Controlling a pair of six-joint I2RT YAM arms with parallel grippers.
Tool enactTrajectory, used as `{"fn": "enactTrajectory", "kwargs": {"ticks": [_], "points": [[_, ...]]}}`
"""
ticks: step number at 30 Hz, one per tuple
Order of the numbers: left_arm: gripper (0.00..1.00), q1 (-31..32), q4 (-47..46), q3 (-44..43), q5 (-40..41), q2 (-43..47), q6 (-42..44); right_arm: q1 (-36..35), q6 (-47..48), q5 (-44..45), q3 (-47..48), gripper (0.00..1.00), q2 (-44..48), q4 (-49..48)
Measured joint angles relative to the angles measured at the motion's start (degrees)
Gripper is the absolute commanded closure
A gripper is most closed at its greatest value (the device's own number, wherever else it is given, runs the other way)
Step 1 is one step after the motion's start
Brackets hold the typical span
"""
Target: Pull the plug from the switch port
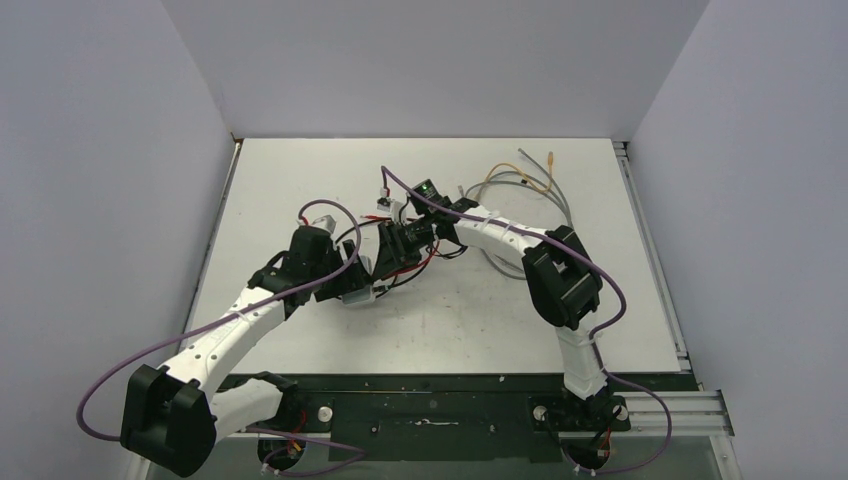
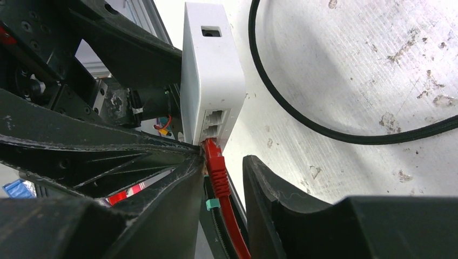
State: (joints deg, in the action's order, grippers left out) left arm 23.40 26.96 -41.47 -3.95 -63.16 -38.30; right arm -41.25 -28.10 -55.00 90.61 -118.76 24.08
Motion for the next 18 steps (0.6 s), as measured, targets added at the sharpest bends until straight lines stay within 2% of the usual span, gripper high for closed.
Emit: {"fn": "enactTrajectory", "kwargs": {"ticks": [3,5,14,16,18], "points": [[1.00,-0.2,0.0,0.1,0.0,0.3,0.0,0.0,-0.7,-0.1,0.0,0.52,0.0,-0.7],[1.00,-0.3,0.0,0.3,0.0,0.6,0.0,0.1,-1.0,-0.2,0.0,0.50,0.0,-1.2],[1.00,-0.6,0.0,0.8,-0.3,1.6,0.0,0.4,-2.7,-1.0,-1.9,0.62,0.0,-4.2],[1.00,-0.6,0.0,0.9,-0.5,1.6,0.0,0.5,-3.1,-1.3,-2.0,0.62,0.0,-4.5],[1.00,-0.6,0.0,0.9,-0.5,1.7,0.0,0.5,-3.3,-1.5,-2.0,0.57,0.0,-4.8]]}}
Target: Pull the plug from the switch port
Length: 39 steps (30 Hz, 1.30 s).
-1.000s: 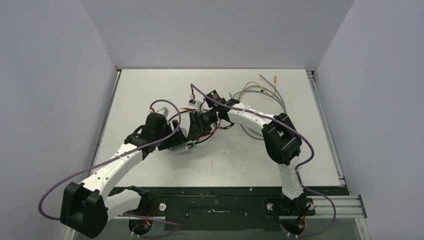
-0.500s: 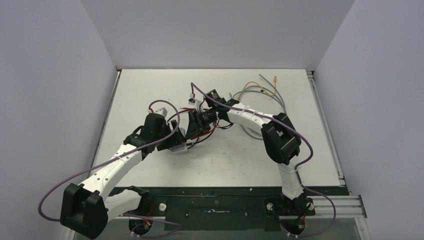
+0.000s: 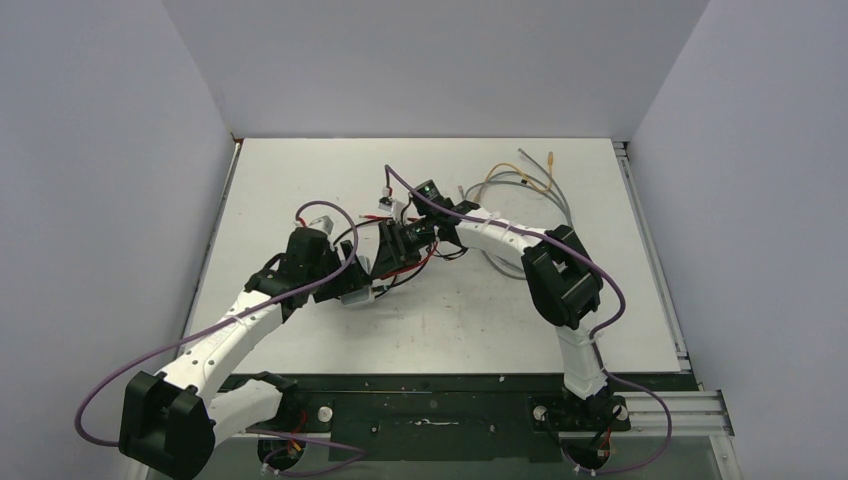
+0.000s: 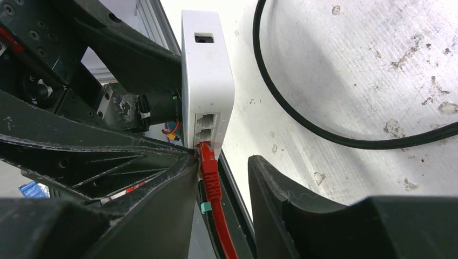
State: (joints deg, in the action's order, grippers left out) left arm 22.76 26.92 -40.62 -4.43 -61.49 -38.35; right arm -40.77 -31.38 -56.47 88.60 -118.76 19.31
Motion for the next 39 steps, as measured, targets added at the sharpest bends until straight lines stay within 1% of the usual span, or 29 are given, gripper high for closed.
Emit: {"fn": "enactTrajectory", "kwargs": {"ticks": [1,3,7,11,13,16,17,28,39], "points": [[1.00,0.0,0.0,0.0,0.0,0.0,0.0,0.0,-0.2,0.0,0.0,0.54,0.0,-0.1],[1.00,0.0,0.0,0.0,0.0,0.0,0.0,0.1,-0.6,0.0,0.0,0.50,0.0,-0.3],[1.00,-0.1,0.0,0.0,-0.1,0.0,0.0,0.2,-1.1,0.0,0.0,0.49,0.0,-1.3],[1.00,-0.2,0.0,0.0,-0.2,0.2,0.0,0.3,-1.3,0.0,0.0,0.45,0.0,-2.0],[1.00,-0.3,0.0,0.0,-0.2,0.2,0.0,0.3,-1.3,0.0,0.0,0.46,0.0,-2.2],[1.00,-0.4,0.0,0.0,-0.2,0.2,0.0,0.3,-1.4,0.0,0.0,0.53,0.0,-2.6],[1.00,-0.4,0.0,0.0,-0.2,0.2,0.0,0.3,-1.5,0.0,0.0,0.58,0.0,-2.6],[1.00,-0.4,0.0,0.3,-0.9,0.2,0.0,0.2,-2.4,-1.4,-0.2,0.94,0.0,-3.4],[1.00,-0.4,0.6,0.4,-1.0,0.2,-0.1,0.2,-0.4,-1.5,-0.2,0.95,0.0,-2.2]]}}
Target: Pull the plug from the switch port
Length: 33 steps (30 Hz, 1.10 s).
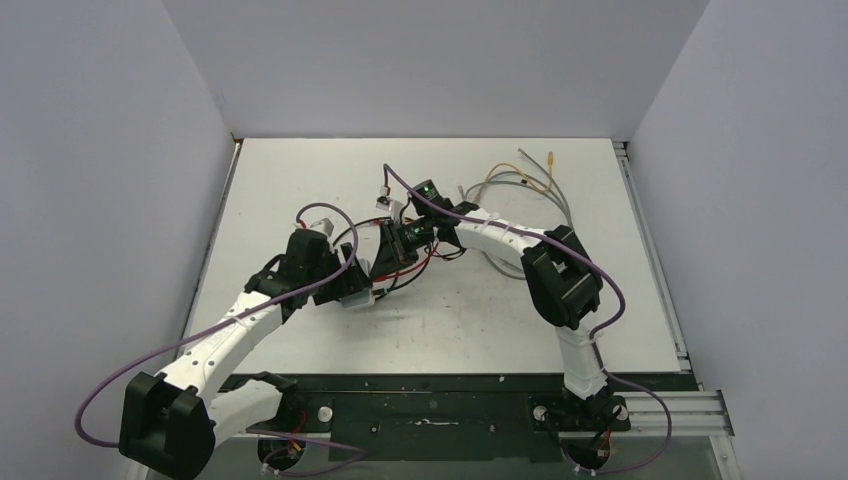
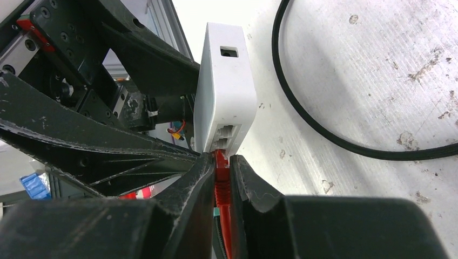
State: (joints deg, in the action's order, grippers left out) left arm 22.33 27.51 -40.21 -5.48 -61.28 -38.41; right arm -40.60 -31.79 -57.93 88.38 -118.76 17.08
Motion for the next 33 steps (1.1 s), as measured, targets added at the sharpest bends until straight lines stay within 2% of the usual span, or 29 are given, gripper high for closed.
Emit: {"fn": "enactTrajectory", "kwargs": {"ticks": [28,33], "points": [[1.00,-0.5,0.9,0.0,-0.7,0.4,-0.2,0.0,3.7,0.7,0.1,0.95,1.2,2.3],[1.00,-2.7,2.9,0.0,2.8,0.4,0.0,1.7,5.5,1.8,0.1,0.95,1.8,5.9]]}}
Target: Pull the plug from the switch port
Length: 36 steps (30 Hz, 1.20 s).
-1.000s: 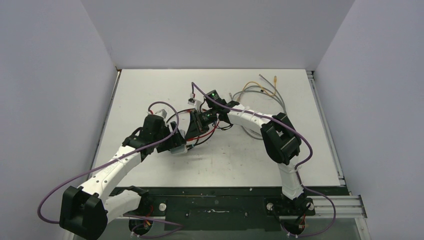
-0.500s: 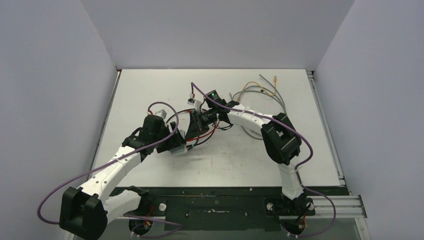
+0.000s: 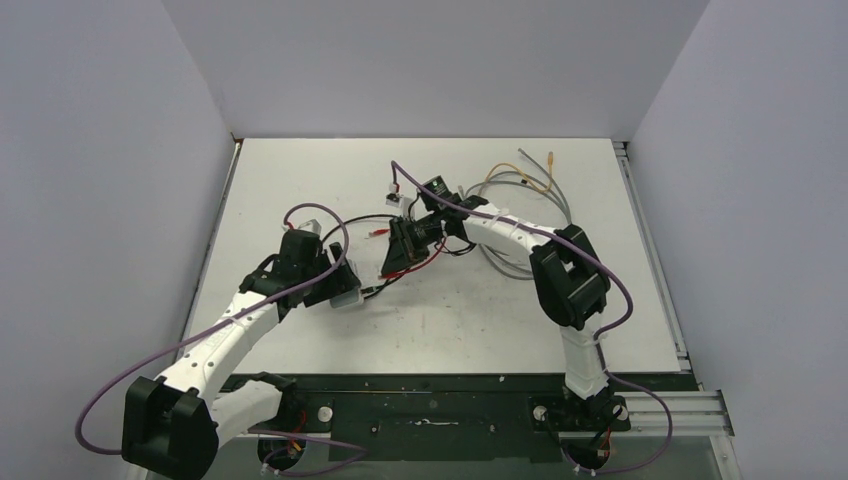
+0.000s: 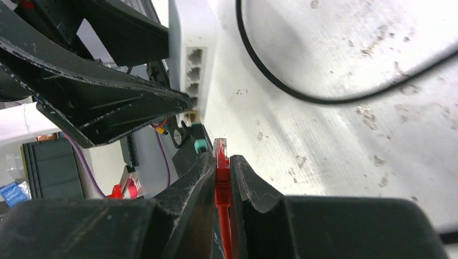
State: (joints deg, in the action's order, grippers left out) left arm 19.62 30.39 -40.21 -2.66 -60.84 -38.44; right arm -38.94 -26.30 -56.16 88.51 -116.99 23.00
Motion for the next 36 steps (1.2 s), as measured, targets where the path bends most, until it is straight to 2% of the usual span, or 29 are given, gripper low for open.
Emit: {"fn": "enactTrajectory", "kwargs": {"ticks": [8,20,29,36], "points": [[1.00,-0.3,1.1,0.0,2.4,0.0,0.1,1.6,1.2,1.0,0.0,0.95,0.4,2.1],[1.00,-0.5,1.1,0.0,0.2,-0.3,1.2,2.5,-0.5,1.2,0.0,0.95,1.3,0.8],[1.00,-0.6,1.0,0.0,-1.8,-3.9,1.6,5.5,-5.9,-0.7,1.6,0.95,7.4,-5.6],[1.00,-0.6,1.0,0.0,-2.6,-7.2,1.6,7.8,-12.9,-2.9,2.3,0.95,11.5,-14.8]]}}
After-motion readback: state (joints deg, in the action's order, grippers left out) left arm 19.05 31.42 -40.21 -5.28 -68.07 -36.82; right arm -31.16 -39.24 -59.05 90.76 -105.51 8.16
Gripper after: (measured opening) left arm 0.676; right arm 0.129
